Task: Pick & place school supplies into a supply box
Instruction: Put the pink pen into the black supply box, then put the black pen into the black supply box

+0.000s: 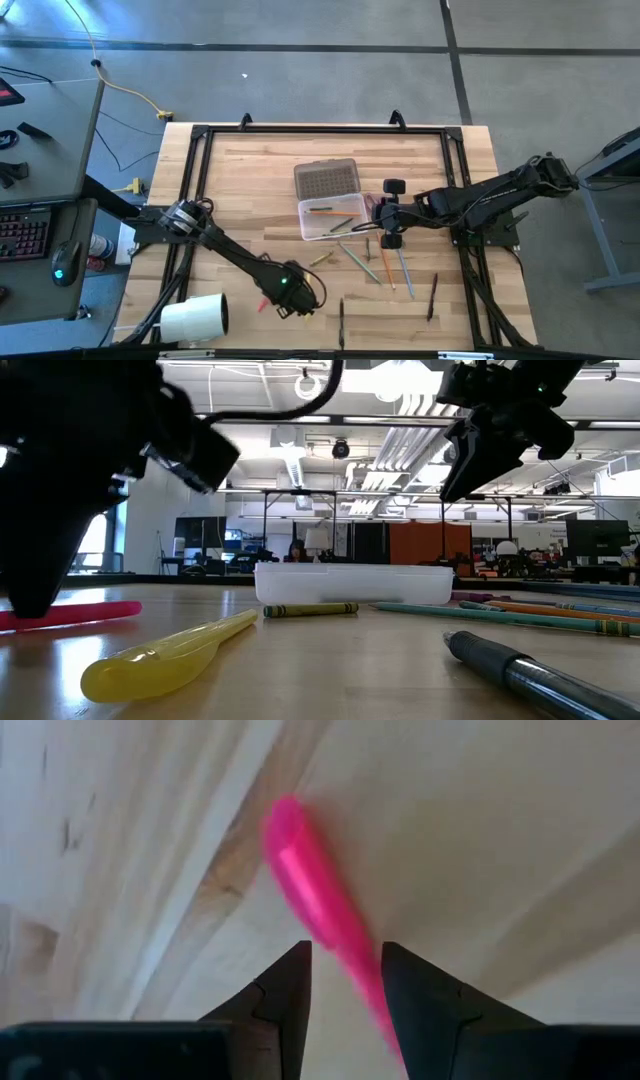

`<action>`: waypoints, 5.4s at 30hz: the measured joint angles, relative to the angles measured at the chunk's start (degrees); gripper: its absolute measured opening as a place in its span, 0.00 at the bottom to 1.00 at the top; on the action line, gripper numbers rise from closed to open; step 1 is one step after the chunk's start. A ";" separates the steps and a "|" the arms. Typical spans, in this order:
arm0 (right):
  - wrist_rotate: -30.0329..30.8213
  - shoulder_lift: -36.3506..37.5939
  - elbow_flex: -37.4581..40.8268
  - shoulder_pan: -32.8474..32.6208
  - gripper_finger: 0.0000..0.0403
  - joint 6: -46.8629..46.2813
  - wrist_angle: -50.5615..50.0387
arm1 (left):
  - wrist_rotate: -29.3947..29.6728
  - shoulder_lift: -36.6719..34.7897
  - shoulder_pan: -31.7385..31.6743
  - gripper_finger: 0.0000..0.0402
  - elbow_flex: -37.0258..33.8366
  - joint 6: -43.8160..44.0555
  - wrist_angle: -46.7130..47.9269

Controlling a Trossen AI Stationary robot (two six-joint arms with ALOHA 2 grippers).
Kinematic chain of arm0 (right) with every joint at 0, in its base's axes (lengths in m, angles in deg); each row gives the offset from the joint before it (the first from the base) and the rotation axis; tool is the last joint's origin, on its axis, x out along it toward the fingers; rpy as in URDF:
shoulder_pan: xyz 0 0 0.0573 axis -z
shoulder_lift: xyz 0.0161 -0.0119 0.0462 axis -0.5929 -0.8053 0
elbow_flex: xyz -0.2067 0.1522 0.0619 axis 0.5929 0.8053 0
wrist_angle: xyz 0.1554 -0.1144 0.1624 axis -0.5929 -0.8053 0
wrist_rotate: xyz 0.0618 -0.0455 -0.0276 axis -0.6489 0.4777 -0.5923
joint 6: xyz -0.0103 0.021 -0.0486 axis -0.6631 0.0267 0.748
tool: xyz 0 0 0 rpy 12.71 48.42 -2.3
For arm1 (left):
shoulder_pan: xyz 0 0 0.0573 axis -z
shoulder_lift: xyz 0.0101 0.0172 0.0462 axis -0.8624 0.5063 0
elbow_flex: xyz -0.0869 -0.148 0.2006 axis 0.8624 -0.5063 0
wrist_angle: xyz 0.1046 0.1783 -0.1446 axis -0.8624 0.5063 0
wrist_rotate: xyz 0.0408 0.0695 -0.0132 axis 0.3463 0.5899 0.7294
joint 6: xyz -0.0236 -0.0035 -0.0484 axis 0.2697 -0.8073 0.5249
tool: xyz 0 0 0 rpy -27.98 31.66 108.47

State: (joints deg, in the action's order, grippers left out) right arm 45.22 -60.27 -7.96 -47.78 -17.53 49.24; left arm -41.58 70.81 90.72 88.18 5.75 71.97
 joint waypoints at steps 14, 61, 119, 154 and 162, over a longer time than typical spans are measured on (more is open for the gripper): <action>0.00 0.00 0.00 0.01 0.19 0.00 0.22 | -5.63 -0.92 -0.18 0.33 -10.19 0.24 -12.16; -4.48 3.80 -0.09 0.00 0.19 -14.35 -13.12 | 10.03 5.57 -32.47 0.32 15.23 -48.00 -13.47; -32.55 -15.89 -1.03 -37.09 0.19 -110.37 -18.48 | 45.36 -19.71 -10.95 0.32 -0.74 -7.75 14.69; -12.05 -18.48 -10.30 -28.79 0.01 -70.05 -25.33 | 43.77 -19.69 -12.07 0.32 2.67 -17.16 9.70; -0.30 -19.73 -15.15 -10.51 0.03 -20.77 -0.19 | 48.22 -19.69 -12.07 0.32 5.96 -19.90 9.02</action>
State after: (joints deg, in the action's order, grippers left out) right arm 44.92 -80.00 -23.11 -58.29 -38.30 49.06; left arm 6.64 51.11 78.66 94.13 -14.15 80.98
